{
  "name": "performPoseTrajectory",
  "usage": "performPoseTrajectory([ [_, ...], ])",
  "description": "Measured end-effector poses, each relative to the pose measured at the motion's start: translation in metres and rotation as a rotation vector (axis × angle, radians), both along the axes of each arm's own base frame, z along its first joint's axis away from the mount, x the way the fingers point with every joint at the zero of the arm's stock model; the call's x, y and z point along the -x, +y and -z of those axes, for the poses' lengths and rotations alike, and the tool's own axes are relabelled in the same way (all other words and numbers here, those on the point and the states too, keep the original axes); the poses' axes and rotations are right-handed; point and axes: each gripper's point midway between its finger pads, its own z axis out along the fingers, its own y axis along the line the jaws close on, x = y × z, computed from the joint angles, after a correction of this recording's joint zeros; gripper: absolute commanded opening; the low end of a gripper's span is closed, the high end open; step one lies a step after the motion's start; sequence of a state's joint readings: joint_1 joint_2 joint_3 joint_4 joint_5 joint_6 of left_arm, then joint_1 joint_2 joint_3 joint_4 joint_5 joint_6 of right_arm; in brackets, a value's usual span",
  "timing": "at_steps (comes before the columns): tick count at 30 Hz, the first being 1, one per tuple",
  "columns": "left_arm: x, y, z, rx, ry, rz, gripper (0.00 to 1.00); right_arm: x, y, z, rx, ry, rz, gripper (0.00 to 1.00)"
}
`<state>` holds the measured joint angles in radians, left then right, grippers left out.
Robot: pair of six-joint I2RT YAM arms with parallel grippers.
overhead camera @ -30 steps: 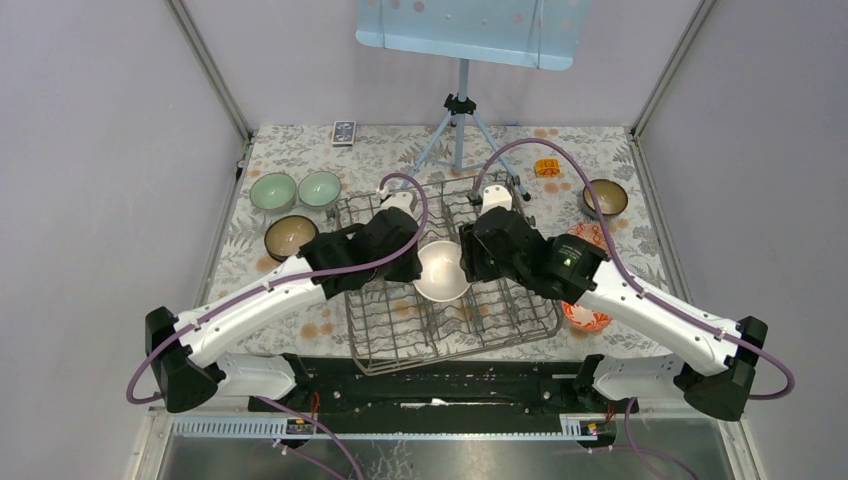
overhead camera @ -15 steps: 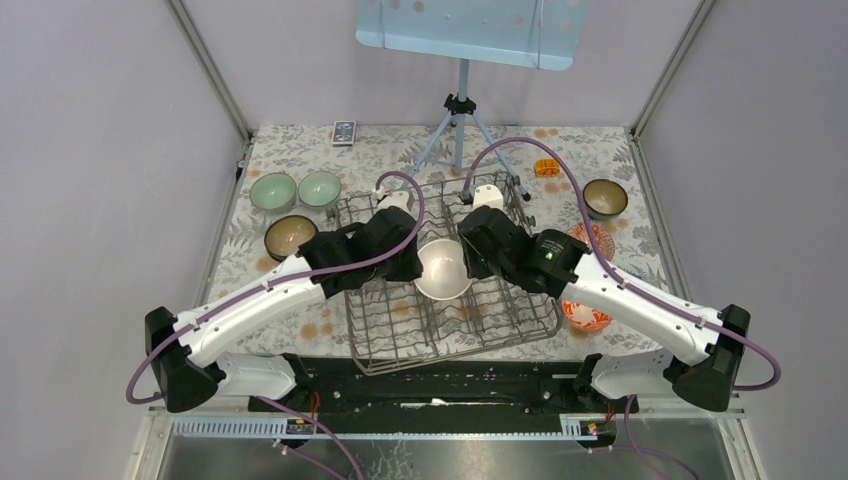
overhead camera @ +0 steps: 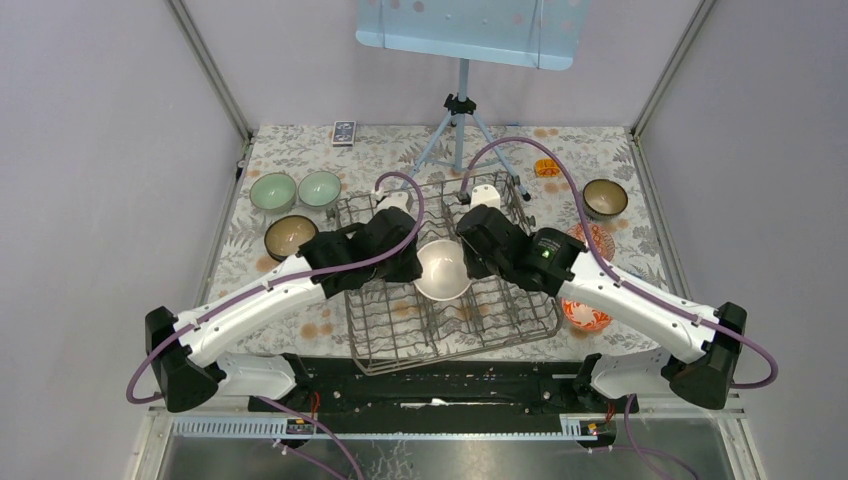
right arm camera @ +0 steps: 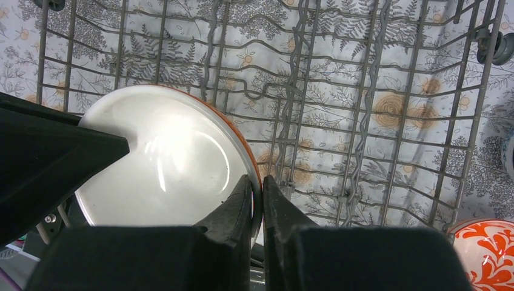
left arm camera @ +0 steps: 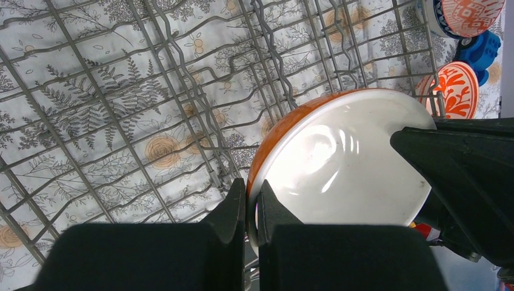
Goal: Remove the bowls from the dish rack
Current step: Place the bowl with the bowl.
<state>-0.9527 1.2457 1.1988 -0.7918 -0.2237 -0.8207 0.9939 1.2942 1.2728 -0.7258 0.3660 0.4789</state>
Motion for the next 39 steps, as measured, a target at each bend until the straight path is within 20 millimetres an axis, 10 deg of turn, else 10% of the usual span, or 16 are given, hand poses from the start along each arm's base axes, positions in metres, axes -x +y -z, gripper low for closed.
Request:
performPoseTrajectory([
  [4, -0.001, -0.001, -0.001, 0.004, -0.007, 0.006, 0.69, -0.001, -0.005, -0.003, 0.02, -0.008, 0.009, 0.0],
  [7, -0.002, -0.004, -0.005, 0.023, -0.015, 0.001, 0.98, -0.002, -0.017, -0.009, 0.068, -0.024, 0.03, 0.0],
  [15, -0.006, -0.009, -0.037, 0.16, -0.104, -0.008, 0.99, -0.001, -0.069, -0.048, 0.099, -0.093, 0.14, 0.0],
  [23, -0.008, 0.031, -0.018, 0.125, -0.147, -0.095, 0.99, 0.0, -0.195, -0.079, 0.082, -0.201, 0.544, 0.0],
  [39, 0.004, 0.05, 0.025, 0.117, -0.107, -0.144, 0.99, 0.017, -0.282, 0.013, 0.013, -0.125, 1.123, 0.0],
])
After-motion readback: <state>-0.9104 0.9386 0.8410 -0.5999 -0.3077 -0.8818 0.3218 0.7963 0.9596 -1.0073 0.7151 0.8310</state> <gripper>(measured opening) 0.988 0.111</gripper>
